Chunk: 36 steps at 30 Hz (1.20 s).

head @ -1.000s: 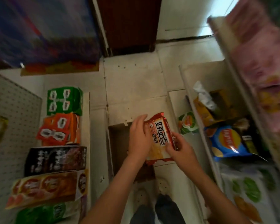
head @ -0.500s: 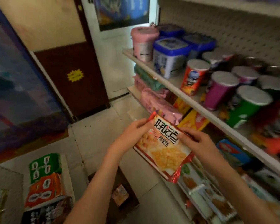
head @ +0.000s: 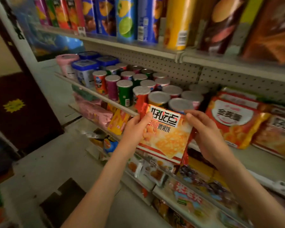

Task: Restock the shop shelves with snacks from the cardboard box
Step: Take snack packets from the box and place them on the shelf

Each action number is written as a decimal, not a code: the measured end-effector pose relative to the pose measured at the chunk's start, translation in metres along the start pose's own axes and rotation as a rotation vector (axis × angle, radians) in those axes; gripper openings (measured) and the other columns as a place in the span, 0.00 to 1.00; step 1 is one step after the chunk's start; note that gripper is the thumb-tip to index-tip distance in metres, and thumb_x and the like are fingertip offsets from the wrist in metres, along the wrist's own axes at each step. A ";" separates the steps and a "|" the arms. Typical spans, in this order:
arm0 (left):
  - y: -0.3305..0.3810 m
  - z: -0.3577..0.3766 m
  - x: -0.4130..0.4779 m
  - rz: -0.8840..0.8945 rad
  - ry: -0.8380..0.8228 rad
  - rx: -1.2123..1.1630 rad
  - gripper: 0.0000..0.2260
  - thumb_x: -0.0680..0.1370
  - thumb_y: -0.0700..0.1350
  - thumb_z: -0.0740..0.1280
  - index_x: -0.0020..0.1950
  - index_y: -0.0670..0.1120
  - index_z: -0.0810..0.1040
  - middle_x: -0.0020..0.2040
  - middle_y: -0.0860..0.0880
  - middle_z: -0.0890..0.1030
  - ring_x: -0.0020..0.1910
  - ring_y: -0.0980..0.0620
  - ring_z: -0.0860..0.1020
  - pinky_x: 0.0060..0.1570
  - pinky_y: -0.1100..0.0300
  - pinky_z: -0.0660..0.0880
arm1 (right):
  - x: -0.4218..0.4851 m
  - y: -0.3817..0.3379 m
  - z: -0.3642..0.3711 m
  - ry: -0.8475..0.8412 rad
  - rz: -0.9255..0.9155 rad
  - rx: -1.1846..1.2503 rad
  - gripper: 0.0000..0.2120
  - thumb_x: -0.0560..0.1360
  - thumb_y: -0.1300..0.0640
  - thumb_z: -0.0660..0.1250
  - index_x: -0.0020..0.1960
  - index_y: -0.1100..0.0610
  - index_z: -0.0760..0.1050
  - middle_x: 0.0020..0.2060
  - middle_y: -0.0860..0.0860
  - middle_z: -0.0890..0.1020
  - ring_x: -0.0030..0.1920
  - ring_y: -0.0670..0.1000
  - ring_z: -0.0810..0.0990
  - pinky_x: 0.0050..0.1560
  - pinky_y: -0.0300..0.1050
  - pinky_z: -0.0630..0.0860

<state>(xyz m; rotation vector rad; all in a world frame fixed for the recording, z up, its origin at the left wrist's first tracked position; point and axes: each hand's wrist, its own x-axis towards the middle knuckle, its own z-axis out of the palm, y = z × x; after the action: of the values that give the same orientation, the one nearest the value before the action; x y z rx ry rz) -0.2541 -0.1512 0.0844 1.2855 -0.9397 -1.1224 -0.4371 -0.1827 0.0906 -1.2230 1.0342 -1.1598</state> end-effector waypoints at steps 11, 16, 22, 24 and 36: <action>0.007 0.152 -0.014 -0.085 -0.384 -0.051 0.15 0.78 0.55 0.63 0.56 0.47 0.79 0.28 0.53 0.77 0.28 0.57 0.78 0.28 0.64 0.72 | -0.051 -0.051 -0.137 0.363 -0.084 0.016 0.08 0.77 0.56 0.64 0.55 0.56 0.75 0.46 0.54 0.82 0.39 0.48 0.84 0.31 0.37 0.76; -0.001 0.202 -0.010 -0.036 -0.519 -0.016 0.14 0.78 0.55 0.64 0.60 0.51 0.77 0.47 0.50 0.85 0.38 0.53 0.84 0.31 0.60 0.77 | -0.068 -0.047 -0.185 0.550 -0.053 -0.223 0.10 0.76 0.52 0.65 0.56 0.53 0.74 0.48 0.49 0.82 0.48 0.50 0.82 0.45 0.45 0.79; -0.021 0.247 -0.014 -0.010 -0.567 0.004 0.14 0.77 0.56 0.64 0.61 0.54 0.74 0.55 0.51 0.82 0.46 0.53 0.84 0.35 0.61 0.79 | -0.074 -0.034 -0.238 0.597 0.076 -0.478 0.13 0.72 0.47 0.69 0.55 0.48 0.74 0.50 0.47 0.81 0.51 0.48 0.80 0.53 0.47 0.78; -0.027 0.257 -0.016 0.010 -0.591 0.018 0.14 0.78 0.55 0.63 0.62 0.54 0.73 0.54 0.55 0.81 0.42 0.60 0.83 0.34 0.66 0.78 | -0.073 -0.029 -0.252 0.541 0.118 -0.570 0.14 0.72 0.48 0.70 0.56 0.46 0.74 0.51 0.47 0.81 0.52 0.49 0.80 0.55 0.51 0.78; -0.042 0.286 0.007 0.155 -0.566 0.346 0.18 0.80 0.56 0.58 0.68 0.50 0.71 0.58 0.56 0.76 0.59 0.56 0.74 0.52 0.62 0.67 | -0.047 -0.042 -0.286 0.409 0.070 -0.945 0.18 0.71 0.56 0.72 0.60 0.53 0.75 0.49 0.47 0.78 0.48 0.48 0.78 0.42 0.34 0.74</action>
<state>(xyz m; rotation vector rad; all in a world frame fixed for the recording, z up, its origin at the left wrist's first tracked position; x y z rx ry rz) -0.5341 -0.2226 0.0664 1.1512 -1.6852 -1.2625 -0.7297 -0.1760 0.1071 -1.6637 2.0566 -0.8814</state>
